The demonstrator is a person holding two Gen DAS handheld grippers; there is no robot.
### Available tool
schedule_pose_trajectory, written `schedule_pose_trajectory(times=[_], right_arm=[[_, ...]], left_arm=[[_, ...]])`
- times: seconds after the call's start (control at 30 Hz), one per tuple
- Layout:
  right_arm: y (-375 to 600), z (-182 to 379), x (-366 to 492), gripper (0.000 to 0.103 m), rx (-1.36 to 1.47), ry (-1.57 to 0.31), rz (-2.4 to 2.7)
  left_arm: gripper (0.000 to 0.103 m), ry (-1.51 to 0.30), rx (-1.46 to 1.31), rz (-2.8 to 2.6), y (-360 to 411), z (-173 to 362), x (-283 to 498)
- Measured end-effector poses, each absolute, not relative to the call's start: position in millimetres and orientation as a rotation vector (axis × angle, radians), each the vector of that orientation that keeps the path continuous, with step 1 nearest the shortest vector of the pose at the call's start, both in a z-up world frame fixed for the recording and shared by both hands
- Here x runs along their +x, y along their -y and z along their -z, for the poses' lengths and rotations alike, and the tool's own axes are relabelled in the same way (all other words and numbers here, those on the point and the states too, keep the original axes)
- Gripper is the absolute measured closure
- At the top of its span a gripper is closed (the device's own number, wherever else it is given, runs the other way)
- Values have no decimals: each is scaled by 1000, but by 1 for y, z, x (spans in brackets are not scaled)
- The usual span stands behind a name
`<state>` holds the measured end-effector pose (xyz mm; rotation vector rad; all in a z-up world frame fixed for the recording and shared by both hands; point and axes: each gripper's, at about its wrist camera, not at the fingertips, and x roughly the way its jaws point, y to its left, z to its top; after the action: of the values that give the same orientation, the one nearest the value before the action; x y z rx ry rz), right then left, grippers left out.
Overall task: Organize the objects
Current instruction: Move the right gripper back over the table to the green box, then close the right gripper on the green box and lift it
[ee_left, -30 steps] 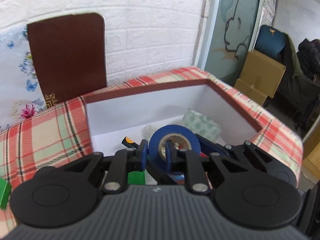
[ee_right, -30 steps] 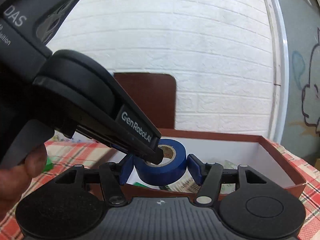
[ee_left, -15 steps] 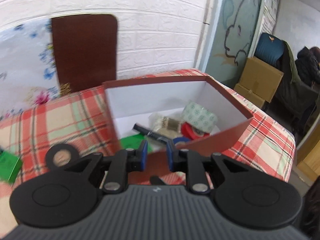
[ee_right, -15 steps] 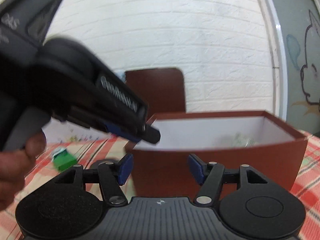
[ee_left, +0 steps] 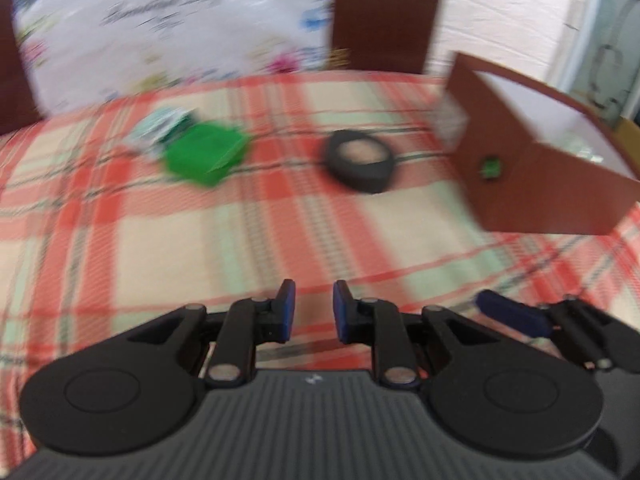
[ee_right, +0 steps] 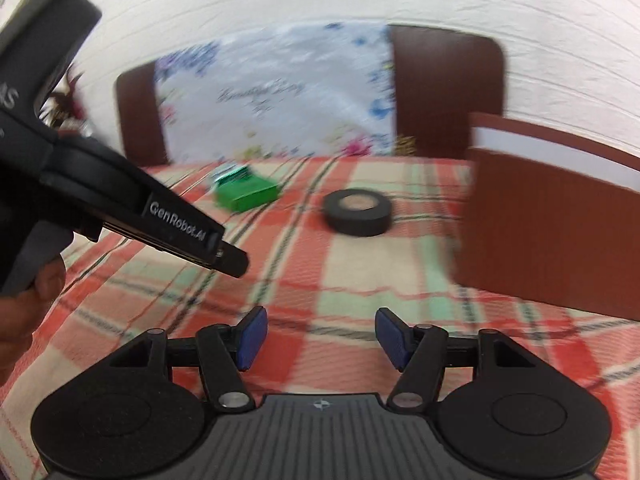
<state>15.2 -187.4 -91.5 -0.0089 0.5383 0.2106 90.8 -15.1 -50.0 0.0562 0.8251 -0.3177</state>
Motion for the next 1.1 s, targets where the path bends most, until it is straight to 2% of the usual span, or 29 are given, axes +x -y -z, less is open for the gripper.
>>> schedule_pose_trajectory(times=[0.37, 0.47, 0.5, 0.53, 0.57, 0.6, 0.7, 0.83, 0.9, 0.93, 0.97, 1.1], right_arm=[[119, 97, 65, 45, -103, -584, -311], [111, 96, 90, 45, -101, -584, -301], [109, 96, 99, 45, -101, -583, -296], [106, 95, 107, 45, -102, -581, -290], [104, 94, 115, 45, -103, -577, -289], [102, 93, 123, 44, -103, -570, -294], [90, 90, 152, 33, -149, -529, -303], [70, 89, 195, 15, -214, -505, -342], [62, 94, 214, 19, -250, -547, -341], [64, 96, 222, 28, -233, -578, -366], [68, 95, 223, 31, -195, -586, -396], [78, 95, 192, 37, -174, -604, -396]], left_arm=[[80, -751, 56, 114, -80, 75, 121], [76, -682, 127, 94, -92, 81, 129], [66, -643, 161, 75, -96, 84, 130], [48, -593, 185, 56, -102, 89, 132], [39, -566, 172, 43, -111, 94, 134], [37, -580, 64, 69, -128, 93, 138], [39, -562, -125, 84, -159, 92, 143], [39, -558, -69, 63, -148, 93, 142], [39, -558, -84, 65, -151, 93, 143], [39, -558, -90, 66, -152, 93, 143], [39, -557, -92, 66, -152, 94, 143], [38, -560, -86, 62, -151, 96, 145]])
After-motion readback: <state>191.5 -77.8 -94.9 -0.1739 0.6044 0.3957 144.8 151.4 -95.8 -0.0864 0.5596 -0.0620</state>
